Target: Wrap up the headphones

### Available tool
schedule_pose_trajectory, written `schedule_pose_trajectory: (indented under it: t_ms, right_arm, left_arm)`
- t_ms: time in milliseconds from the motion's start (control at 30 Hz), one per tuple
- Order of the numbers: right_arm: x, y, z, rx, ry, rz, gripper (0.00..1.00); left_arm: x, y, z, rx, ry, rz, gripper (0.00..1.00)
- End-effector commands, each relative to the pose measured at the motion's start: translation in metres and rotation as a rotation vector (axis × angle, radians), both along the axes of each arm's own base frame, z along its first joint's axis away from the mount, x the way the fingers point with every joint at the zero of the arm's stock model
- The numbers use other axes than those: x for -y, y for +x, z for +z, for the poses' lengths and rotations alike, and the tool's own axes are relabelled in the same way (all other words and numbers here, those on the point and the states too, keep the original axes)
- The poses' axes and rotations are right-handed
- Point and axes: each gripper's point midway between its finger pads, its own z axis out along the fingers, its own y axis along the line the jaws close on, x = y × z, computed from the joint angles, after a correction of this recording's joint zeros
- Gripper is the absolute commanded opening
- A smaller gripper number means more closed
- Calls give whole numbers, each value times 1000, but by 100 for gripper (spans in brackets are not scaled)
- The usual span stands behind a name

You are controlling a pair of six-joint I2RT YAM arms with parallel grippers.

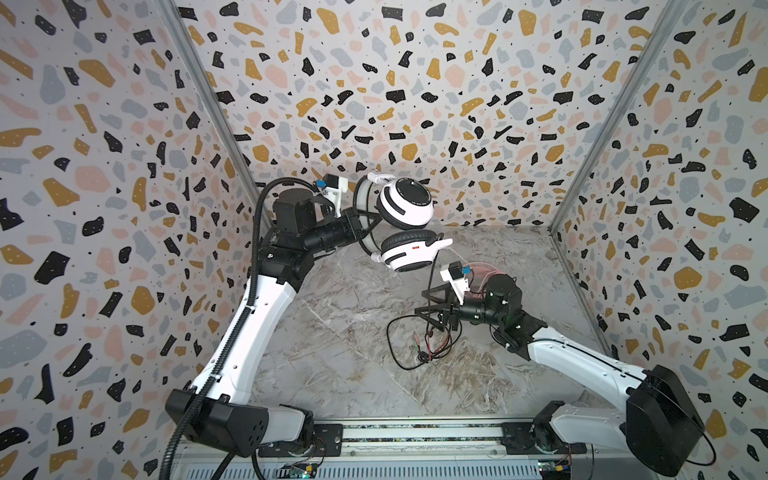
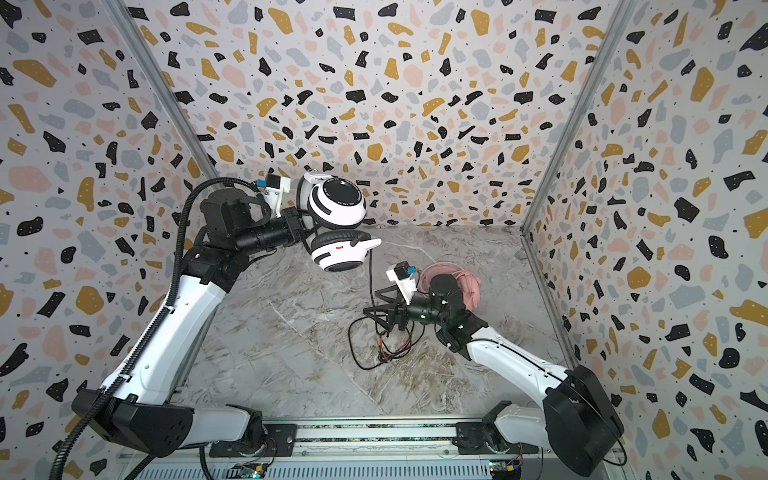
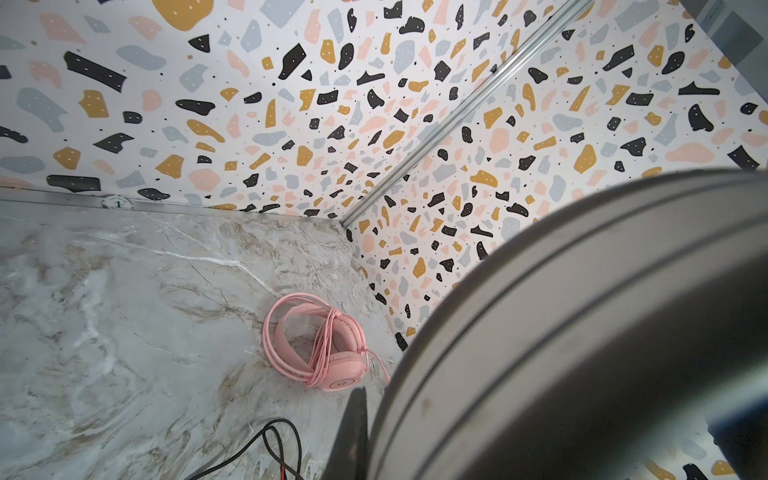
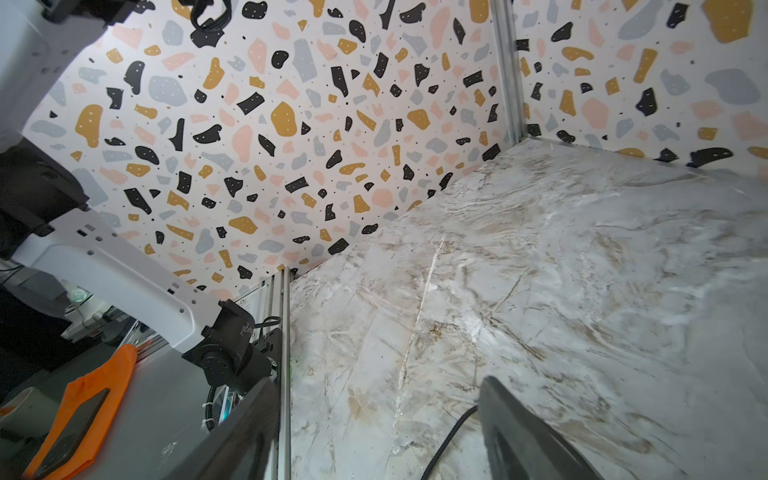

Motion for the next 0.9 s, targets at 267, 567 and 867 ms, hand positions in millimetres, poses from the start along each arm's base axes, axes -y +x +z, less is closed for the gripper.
schedule_pose_trajectory:
  t_ms: [267, 567, 867]
  right_arm:
    - [22, 4, 0, -11, 9, -79, 74]
    - [9, -4, 1, -6, 8, -40, 72]
    - [-38, 4, 2, -16, 43, 13, 51]
  left_arm:
    - [-13, 2, 26, 76, -49, 61, 0]
    - [-18, 8, 21, 51, -50, 107, 0]
    - [-20, 9, 13, 29, -54, 116, 0]
